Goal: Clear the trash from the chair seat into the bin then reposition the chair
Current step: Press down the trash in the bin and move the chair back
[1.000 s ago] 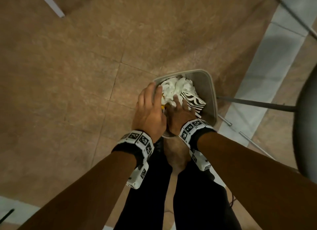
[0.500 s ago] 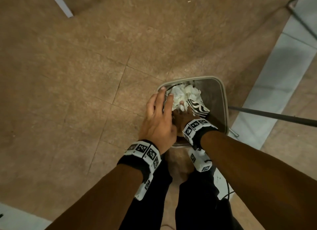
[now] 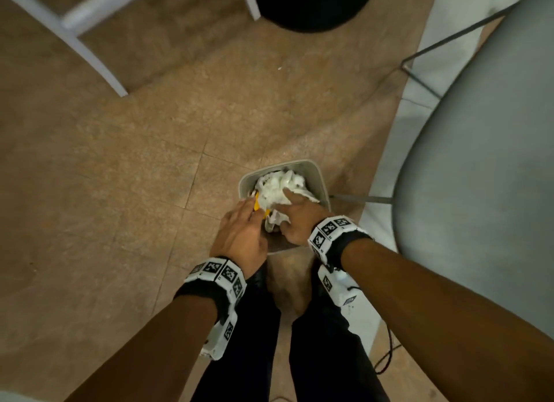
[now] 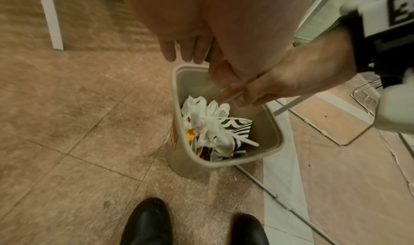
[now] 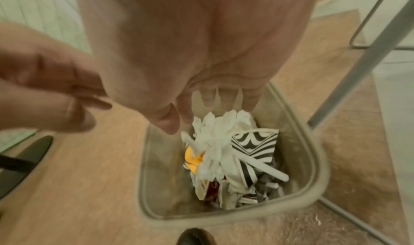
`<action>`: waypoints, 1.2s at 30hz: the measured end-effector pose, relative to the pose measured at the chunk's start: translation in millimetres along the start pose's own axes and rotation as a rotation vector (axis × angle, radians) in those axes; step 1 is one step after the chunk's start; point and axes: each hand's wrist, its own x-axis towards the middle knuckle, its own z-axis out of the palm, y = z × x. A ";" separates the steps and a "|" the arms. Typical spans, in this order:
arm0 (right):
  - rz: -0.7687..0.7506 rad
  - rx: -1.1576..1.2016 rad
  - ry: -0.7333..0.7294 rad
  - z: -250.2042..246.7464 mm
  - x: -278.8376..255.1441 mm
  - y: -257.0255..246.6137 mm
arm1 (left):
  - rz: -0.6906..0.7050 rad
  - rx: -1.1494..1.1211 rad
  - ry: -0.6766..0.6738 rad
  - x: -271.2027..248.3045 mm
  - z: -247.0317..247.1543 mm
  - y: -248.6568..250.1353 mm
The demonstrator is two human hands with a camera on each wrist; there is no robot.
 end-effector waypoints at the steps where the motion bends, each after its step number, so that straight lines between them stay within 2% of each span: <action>1: 0.003 0.027 -0.003 -10.4 -18.7 -3.7 | -0.008 0.000 -0.025 -9.0 -8.7 7.4; 5: -0.033 0.154 0.047 -52.9 -120.4 -21.0 | -0.116 -0.080 -0.172 -49.4 -50.2 34.3; 8: -0.127 0.138 0.252 -62.7 -211.3 -29.3 | -0.161 -0.160 -0.216 -95.6 -85.8 60.7; 10: -0.074 0.219 0.108 -55.7 -267.9 -21.4 | -0.171 -0.204 -0.180 -132.7 -109.0 77.5; 12: 0.052 0.219 -0.056 -34.4 -313.9 -2.5 | -0.194 -0.200 -0.177 -168.2 -128.5 89.9; 16: 0.237 0.338 -0.251 3.3 -394.2 29.2 | -0.284 -0.184 -0.172 -231.8 -147.4 90.3; 18: 0.314 0.417 -0.282 23.8 -422.0 45.9 | -0.298 -0.171 -0.180 -257.1 -153.5 85.9; 20: 0.399 0.475 -0.251 53.6 -446.5 61.6 | -0.360 -0.167 -0.191 -285.3 -151.4 77.5; 22: 0.440 0.572 -0.189 96.5 -463.4 83.6 | -0.388 -0.174 -0.183 -311.6 -147.2 67.4; 25: 0.465 0.641 -0.148 125.9 -488.3 89.7 | -0.398 -0.166 -0.160 -341.1 -139.8 48.8; 32: 0.542 0.717 0.030 107.4 -534.8 30.3 | -0.419 -0.206 -0.198 -373.1 -125.0 -2.7; 36: 0.609 0.775 0.117 118.5 -551.2 -17.5 | -0.348 -0.140 -0.255 -364.4 -138.8 -25.0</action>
